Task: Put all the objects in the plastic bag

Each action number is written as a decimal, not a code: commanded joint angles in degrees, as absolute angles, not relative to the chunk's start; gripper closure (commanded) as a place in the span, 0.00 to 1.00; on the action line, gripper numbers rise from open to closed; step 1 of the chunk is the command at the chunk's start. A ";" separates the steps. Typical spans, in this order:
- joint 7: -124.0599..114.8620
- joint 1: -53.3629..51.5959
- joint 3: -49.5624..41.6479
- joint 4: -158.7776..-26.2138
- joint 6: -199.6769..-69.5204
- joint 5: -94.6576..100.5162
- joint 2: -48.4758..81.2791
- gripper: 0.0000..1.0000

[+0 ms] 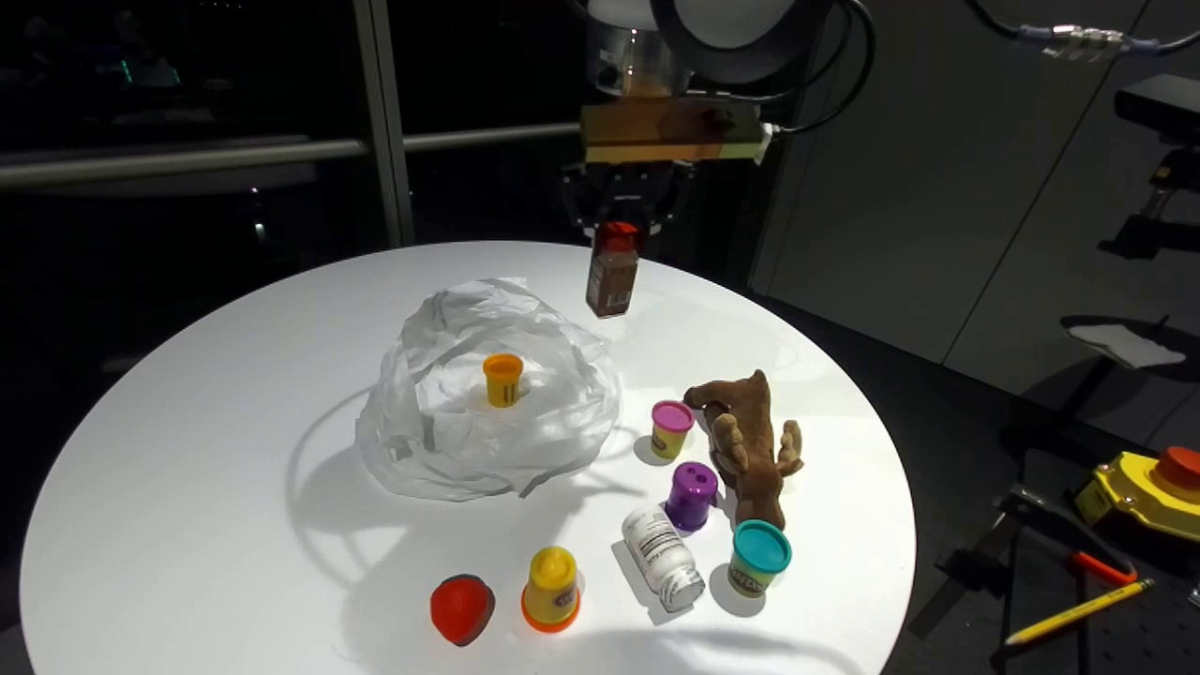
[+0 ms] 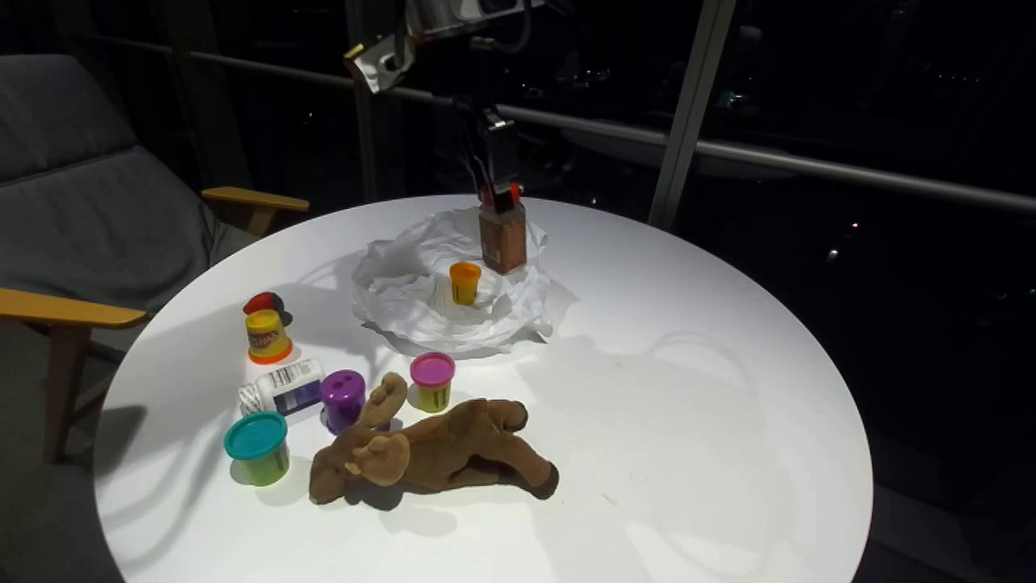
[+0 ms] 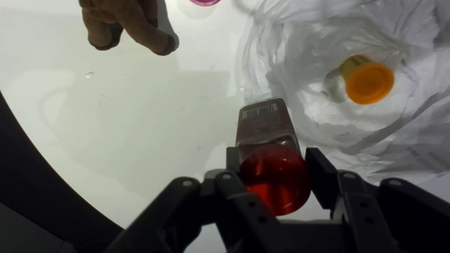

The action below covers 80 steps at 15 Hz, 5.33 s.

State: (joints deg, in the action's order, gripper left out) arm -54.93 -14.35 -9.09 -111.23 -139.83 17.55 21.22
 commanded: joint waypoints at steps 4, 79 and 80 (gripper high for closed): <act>-49.17 -13.52 -3.47 -108.28 -143.18 17.11 25.27 0.75; -28.99 -17.04 -6.78 -106.34 -145.25 10.91 34.62 0.73; -29.35 -17.45 -7.21 -104.76 -145.35 11.50 36.09 0.73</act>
State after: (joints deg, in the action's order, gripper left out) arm -27.11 -16.50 -6.33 -111.14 -145.12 9.35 30.83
